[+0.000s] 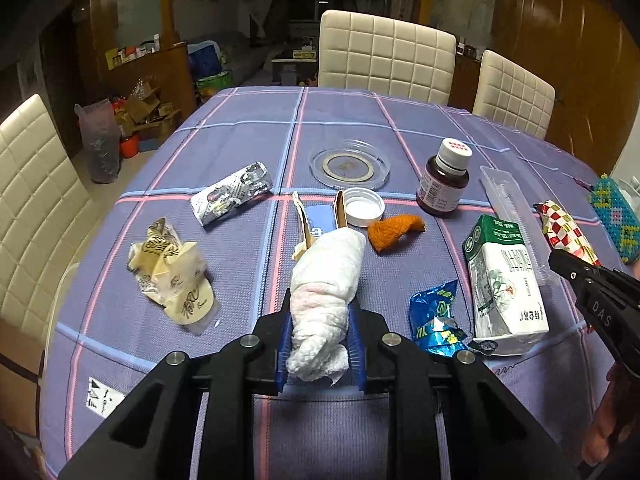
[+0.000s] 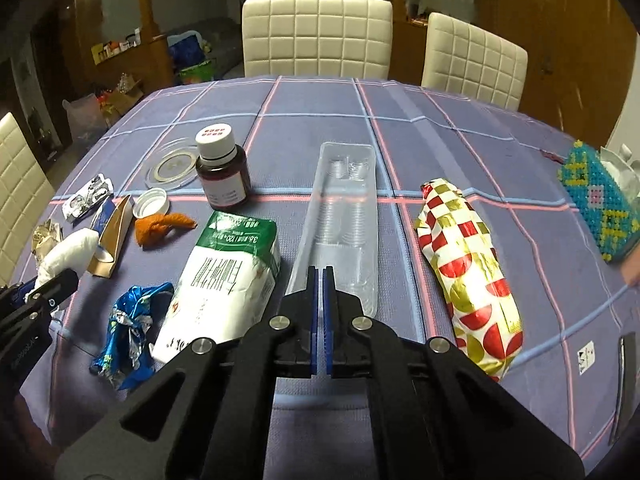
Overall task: Collect trash
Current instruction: 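Lift the tissue with the left gripper while the right gripper grasps the clear plastic tray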
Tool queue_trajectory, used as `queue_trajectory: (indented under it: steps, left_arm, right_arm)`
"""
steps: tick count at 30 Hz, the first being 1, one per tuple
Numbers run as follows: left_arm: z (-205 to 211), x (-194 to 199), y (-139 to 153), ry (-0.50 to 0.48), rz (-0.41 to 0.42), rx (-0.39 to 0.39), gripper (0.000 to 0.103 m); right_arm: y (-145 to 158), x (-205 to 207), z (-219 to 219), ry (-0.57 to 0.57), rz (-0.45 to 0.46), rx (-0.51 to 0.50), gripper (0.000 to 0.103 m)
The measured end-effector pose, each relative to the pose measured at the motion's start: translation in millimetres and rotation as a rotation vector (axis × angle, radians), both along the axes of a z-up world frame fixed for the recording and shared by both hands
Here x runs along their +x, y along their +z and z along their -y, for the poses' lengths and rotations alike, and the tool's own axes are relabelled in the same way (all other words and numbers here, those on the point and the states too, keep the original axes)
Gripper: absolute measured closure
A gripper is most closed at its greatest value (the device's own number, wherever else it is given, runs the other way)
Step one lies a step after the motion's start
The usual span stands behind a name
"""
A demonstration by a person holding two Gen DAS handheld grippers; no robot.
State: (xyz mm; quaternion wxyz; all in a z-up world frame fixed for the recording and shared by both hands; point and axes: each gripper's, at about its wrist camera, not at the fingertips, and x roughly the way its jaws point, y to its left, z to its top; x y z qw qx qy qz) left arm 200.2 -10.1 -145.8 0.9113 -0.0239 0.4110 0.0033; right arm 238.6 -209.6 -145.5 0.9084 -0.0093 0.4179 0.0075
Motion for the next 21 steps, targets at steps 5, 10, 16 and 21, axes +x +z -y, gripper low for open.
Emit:
queue_trajectory:
  steps: [5, 10, 16, 21]
  left_arm:
    - [-2.1, 4.2, -8.8, -0.002, -0.025, -0.009, 0.08]
    - [-4.8, 3.7, -9.0, 0.001, -0.025, -0.016, 0.08]
    - [-3.2, -4.1, -6.6, -0.006, -0.014, -0.015, 0.08]
    - [-1.8, -9.5, -2.5, -0.009, 0.001, -0.016, 0.08]
  right_arm:
    - [-10.7, 6.6, 5.4, -0.005, -0.034, 0.027, 0.099]
    - [-9.4, -3.6, -1.2, 0.046, 0.01, 0.049, 0.098]
    - [-3.8, -26.5, -5.8, 0.07, 0.109, 0.047, 0.102]
    - [-9.5, -29.4, -10.6, 0.086, 0.061, 0.046, 0.103]
